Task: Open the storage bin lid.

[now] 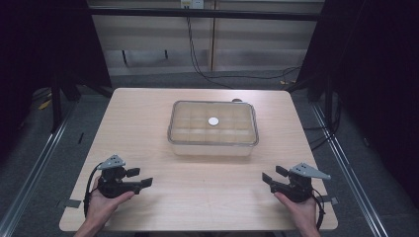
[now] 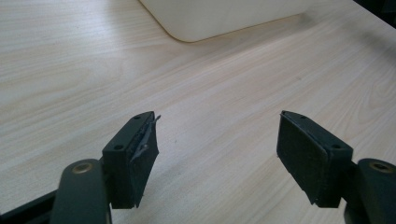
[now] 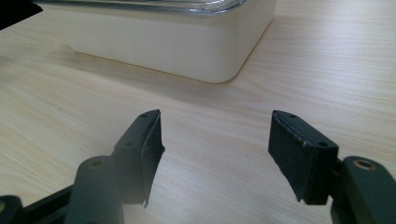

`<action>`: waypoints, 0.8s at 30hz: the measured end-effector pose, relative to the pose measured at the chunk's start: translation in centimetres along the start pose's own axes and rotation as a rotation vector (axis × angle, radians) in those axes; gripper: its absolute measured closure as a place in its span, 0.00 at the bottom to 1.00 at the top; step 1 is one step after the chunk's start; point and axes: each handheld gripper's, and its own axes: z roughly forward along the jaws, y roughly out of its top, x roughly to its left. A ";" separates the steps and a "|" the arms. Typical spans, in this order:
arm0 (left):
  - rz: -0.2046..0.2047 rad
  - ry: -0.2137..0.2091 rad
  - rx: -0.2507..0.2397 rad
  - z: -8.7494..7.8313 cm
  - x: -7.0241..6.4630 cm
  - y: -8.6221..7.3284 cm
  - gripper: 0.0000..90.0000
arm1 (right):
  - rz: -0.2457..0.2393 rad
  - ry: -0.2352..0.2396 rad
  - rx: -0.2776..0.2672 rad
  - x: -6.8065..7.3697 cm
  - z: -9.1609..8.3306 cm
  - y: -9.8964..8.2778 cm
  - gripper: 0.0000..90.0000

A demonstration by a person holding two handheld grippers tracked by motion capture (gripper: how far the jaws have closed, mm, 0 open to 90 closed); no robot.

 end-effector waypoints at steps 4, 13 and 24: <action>-0.006 0.005 0.000 0.1 0.0 0.1 0.32 | 0.017 0.019 -0.009 -0.1 -0.2 0.1 0.39; -0.004 -0.003 0.002 0.3 -0.2 0.2 0.32 | 0.019 0.023 -0.028 -0.1 -0.4 0.3 0.36; 0.024 -0.011 -0.018 0.2 -0.8 1.4 0.33 | -0.014 0.038 0.005 0.2 -0.6 1.4 0.45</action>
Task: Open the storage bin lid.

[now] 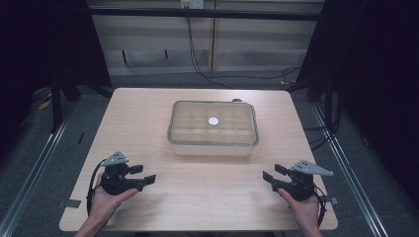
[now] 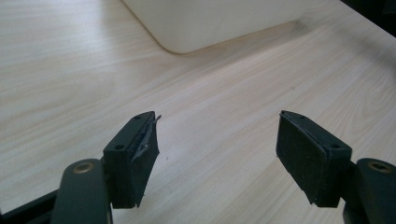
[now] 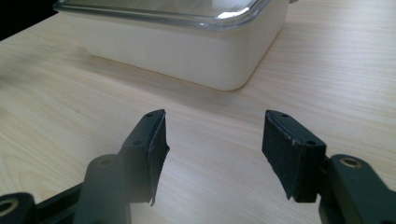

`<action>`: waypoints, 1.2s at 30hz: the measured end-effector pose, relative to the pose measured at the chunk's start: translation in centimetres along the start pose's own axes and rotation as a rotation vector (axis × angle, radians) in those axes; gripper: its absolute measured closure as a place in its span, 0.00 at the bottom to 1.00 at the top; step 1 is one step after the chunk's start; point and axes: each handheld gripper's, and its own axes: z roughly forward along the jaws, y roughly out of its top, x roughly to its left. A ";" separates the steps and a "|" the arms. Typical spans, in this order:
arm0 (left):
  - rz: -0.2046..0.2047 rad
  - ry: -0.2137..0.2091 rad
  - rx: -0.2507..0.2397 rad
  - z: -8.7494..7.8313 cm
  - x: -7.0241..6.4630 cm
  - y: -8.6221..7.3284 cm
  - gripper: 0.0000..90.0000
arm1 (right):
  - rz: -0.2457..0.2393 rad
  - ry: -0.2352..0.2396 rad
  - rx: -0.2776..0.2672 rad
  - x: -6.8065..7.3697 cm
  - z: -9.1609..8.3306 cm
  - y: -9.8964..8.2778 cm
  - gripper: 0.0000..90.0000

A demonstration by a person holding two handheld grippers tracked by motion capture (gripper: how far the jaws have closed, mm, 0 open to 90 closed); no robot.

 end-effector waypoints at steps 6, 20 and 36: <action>0.027 -0.018 -0.003 0.3 -0.9 1.1 0.35 | -0.003 0.039 0.034 0.4 -0.1 1.2 0.44; 0.058 -0.005 -0.021 1.7 -0.8 4.4 0.40 | 0.000 0.114 0.029 -0.1 1.1 5.0 0.42; 0.081 0.016 -0.032 3.6 0.1 7.4 0.43 | 0.017 0.112 0.037 -2.2 2.5 8.9 0.38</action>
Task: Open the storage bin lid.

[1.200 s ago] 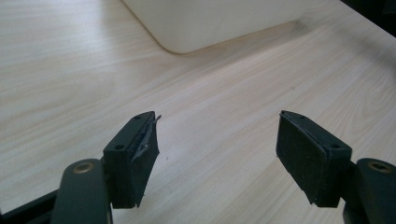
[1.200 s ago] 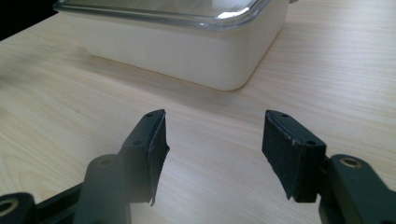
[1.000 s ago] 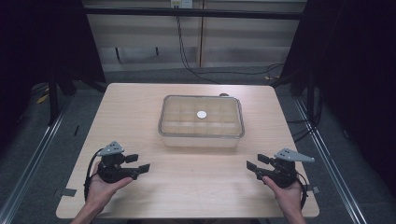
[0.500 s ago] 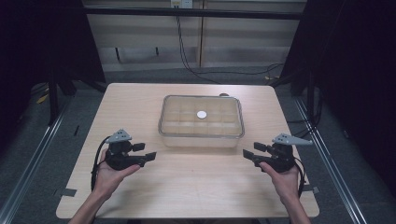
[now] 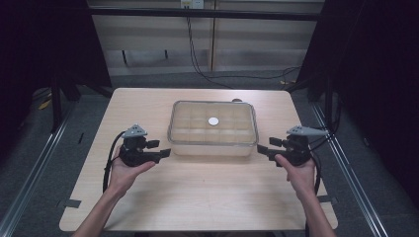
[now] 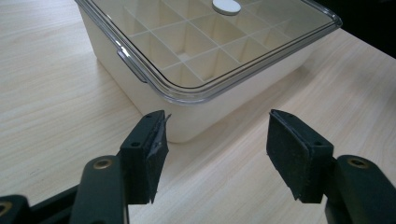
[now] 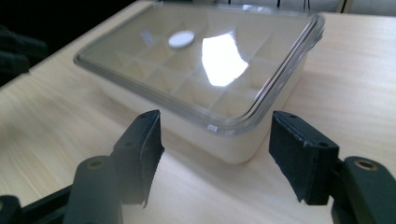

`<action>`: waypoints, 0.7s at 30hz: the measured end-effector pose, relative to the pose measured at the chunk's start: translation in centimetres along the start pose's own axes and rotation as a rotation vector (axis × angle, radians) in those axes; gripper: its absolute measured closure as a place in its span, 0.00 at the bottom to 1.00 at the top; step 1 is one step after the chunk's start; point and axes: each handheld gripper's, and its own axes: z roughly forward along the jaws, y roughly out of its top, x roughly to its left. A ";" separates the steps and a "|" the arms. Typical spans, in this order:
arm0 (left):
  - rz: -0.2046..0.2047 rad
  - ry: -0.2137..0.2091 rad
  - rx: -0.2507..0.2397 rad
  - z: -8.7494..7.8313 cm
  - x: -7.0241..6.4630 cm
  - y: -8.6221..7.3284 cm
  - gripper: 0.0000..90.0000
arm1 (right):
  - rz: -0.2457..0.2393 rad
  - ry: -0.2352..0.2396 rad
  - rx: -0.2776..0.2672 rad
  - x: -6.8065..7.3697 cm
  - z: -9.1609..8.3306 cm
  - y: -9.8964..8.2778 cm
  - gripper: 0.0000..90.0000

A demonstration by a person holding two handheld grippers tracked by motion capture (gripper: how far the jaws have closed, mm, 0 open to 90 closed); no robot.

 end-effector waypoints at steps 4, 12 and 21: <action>-0.005 -0.003 -0.007 0.0 0.6 0.4 0.41 | 0.019 0.000 -0.016 -1.1 -0.4 1.3 0.36; -0.023 -0.027 -0.006 0.8 1.9 1.2 0.38 | 0.007 -0.028 0.026 -1.7 1.8 2.0 0.35; -0.010 0.009 0.024 1.8 2.6 2.4 0.34 | -0.018 -0.074 0.042 -1.9 3.9 3.9 0.33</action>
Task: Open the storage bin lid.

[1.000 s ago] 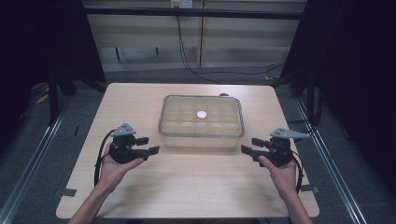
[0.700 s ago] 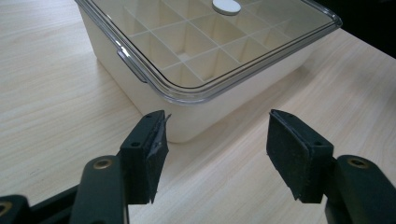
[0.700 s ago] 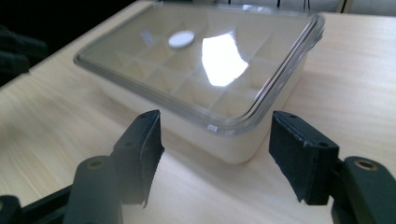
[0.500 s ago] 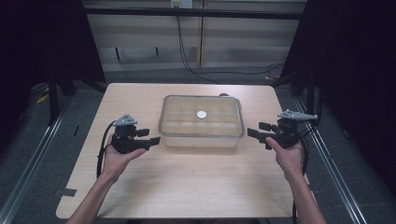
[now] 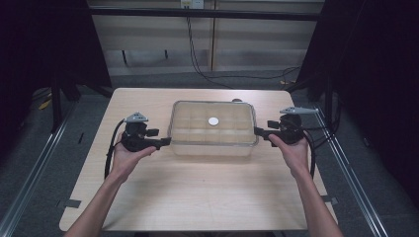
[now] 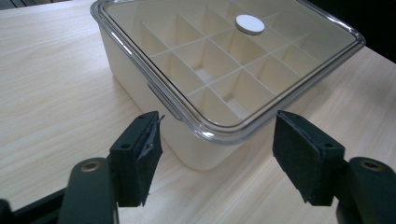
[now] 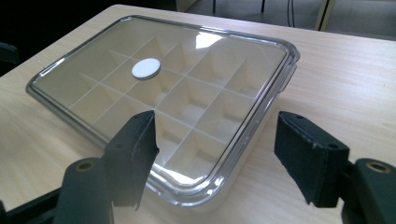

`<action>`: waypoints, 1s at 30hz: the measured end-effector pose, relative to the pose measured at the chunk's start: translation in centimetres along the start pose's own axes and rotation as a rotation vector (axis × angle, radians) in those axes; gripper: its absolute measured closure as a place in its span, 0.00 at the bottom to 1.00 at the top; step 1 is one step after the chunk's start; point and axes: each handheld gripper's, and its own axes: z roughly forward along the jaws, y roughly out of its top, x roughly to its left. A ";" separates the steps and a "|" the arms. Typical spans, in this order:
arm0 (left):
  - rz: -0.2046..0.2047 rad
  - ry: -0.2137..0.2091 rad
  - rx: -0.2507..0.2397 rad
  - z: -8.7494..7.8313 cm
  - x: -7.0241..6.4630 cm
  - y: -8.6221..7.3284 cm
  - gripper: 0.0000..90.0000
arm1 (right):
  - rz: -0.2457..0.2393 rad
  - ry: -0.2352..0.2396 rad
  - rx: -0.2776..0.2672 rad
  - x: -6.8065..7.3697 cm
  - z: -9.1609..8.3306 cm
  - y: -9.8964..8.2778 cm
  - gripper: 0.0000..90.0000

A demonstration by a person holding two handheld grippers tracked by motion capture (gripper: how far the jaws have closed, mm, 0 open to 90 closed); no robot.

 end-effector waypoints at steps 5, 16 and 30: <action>-0.008 0.022 -0.005 0.5 0.4 0.6 0.32 | -0.014 -0.003 0.026 0.0 1.1 0.8 0.28; -0.046 0.037 0.006 2.0 2.0 2.2 0.27 | 0.009 0.006 0.059 -0.8 3.7 1.7 0.28; -0.065 0.025 0.031 4.8 2.9 2.5 0.25 | 0.031 -0.002 0.128 -1.9 6.6 1.1 0.34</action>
